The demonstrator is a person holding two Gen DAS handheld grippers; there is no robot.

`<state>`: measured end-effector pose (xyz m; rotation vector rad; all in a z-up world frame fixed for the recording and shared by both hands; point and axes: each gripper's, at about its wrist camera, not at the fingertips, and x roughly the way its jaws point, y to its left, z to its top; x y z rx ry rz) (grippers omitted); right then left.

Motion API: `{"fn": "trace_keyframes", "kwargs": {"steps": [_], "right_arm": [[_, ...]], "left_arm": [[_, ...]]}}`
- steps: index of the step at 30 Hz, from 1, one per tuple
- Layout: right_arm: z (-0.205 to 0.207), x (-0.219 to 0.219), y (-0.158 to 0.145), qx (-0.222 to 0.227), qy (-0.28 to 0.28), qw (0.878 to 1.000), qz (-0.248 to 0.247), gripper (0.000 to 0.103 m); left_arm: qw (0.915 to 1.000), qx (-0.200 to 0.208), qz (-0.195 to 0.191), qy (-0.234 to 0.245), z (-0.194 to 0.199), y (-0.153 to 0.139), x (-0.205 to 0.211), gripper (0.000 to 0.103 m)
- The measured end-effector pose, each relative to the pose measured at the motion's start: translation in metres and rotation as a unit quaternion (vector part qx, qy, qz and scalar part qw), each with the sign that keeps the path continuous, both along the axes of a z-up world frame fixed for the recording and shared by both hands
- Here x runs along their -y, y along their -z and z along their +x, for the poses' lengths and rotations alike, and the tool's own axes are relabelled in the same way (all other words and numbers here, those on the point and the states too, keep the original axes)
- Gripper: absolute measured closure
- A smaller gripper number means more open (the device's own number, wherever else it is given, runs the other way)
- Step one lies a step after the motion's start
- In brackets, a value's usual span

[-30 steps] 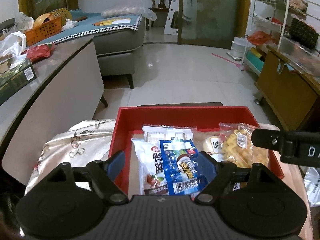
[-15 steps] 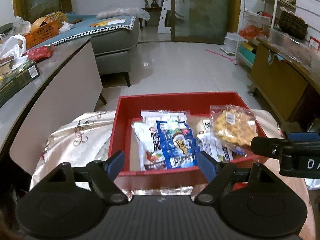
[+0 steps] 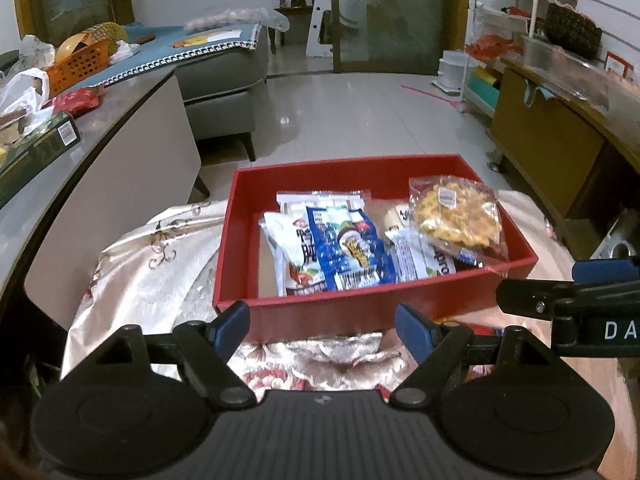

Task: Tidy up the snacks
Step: 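Release the blue packet with left tool while right tool releases the waffle bag, then withdraw both open tools from the box toward the remaining loose snacks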

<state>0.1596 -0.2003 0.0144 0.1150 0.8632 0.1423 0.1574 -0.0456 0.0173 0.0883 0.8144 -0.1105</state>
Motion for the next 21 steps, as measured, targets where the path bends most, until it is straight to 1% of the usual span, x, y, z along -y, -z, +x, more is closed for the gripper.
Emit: {"fn": "trace_keyframes", "kwargs": {"steps": [7,14,18,21], "right_arm": [[-0.009,-0.002,0.008,-0.019,-0.008,1.0,-0.006,0.01],[-0.018,0.004,0.01,-0.028,-0.011,1.0,-0.008,0.009],[-0.023,0.011,0.009,-0.031,-0.01,0.999,-0.005,0.008],[-0.025,0.018,0.013,-0.039,-0.011,0.999,-0.003,0.007]], "left_arm": [[0.9996,-0.028,0.0,0.003,-0.014,0.013,-0.006,0.029],[0.9975,-0.066,0.017,0.02,-0.032,0.036,-0.004,0.029],[0.9939,-0.098,0.018,0.046,-0.039,0.052,0.003,0.03],[0.9907,-0.115,0.03,0.067,-0.043,0.063,0.01,0.029]]}}
